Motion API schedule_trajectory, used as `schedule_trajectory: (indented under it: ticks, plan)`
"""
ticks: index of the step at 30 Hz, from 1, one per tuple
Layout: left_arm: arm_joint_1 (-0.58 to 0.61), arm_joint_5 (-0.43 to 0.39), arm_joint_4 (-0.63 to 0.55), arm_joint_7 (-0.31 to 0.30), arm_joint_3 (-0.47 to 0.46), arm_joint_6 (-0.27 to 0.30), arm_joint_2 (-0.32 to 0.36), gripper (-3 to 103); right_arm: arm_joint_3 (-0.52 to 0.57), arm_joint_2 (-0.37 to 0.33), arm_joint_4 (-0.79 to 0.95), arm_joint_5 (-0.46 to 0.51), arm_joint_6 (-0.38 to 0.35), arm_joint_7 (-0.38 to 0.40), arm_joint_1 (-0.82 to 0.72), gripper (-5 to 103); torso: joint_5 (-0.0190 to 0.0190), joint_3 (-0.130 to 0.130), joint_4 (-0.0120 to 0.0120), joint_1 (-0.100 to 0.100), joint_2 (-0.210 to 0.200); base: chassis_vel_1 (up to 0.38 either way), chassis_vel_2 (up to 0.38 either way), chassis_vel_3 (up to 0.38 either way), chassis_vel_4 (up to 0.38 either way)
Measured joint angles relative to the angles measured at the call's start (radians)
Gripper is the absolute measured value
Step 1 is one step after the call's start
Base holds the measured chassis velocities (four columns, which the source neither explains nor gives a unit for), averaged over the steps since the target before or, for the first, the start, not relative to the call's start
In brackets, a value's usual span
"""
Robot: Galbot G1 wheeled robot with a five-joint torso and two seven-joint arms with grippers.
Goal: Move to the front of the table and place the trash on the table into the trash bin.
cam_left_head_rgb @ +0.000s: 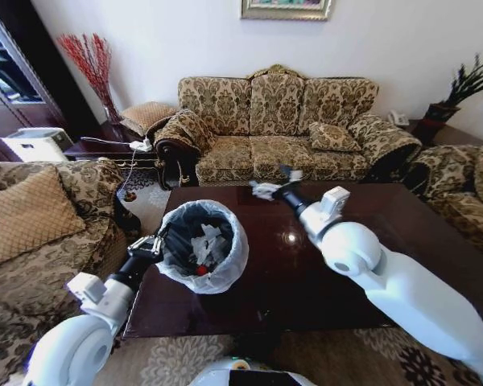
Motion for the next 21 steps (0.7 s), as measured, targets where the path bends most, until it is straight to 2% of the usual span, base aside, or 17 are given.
schedule_trajectory:
  ticks: [1,2,3,5,6,9,11,21]
  plan:
    - [0.0,0.0,0.0,0.0,0.0,0.0,-0.001,3,0.047,0.006,-0.007,-0.015,-0.003,-0.012,-0.051,100,0.0003,0.0,-0.0003,0.0,0.0,0.0,0.0,0.0,0.0]
    - [0.0,0.0,0.0,0.0,0.0,0.0,-0.001,3,0.047,0.006,-0.007,-0.015,-0.003,-0.012,-0.051,100,0.0003,0.0,-0.0003,0.0,0.0,0.0,0.0,0.0,0.0]
    - [0.001,0.0,0.0,0.001,0.003,-0.002,-0.004,3,0.187,0.027,-0.029,-0.047,-0.001,-0.043,-0.183,100,0.0001,0.0,-0.0004,0.0,0.0,0.0,0.0,0.0,0.0]
    - [0.0,0.0,0.0,0.001,0.007,-0.003,-0.004,3,0.313,0.053,-0.054,-0.067,0.012,-0.082,-0.311,100,0.0001,0.0,-0.0007,0.0,0.0,0.0,0.0,0.0,0.0]
    - [0.0,0.0,0.0,0.001,0.007,-0.003,-0.004,3,0.313,0.053,-0.054,-0.067,0.012,-0.082,-0.311,100,0.0001,0.0,-0.0007,0.0,0.0,0.0,0.0,0.0,0.0]
    - [0.0,0.0,0.0,0.002,0.006,-0.003,0.003,3,0.429,0.086,-0.087,-0.103,0.054,-0.153,-0.472,100,0.0005,0.0,-0.0008,0.0,0.0,0.024,-0.017,-0.019,0.016]
    - [0.001,0.001,0.0,0.001,0.004,-0.003,0.003,3,0.446,0.092,-0.095,-0.11,0.066,-0.164,-0.496,100,-0.0007,0.0,-0.0006,0.0,0.0,0.073,-0.052,-0.08,0.062]
    - [0.009,0.001,0.0,-0.001,0.002,-0.004,-0.004,3,0.45,0.118,-0.132,-0.139,0.096,-0.172,-0.515,100,-0.0004,0.0,-0.0002,0.0,0.0,0.182,-0.17,-0.196,0.197]
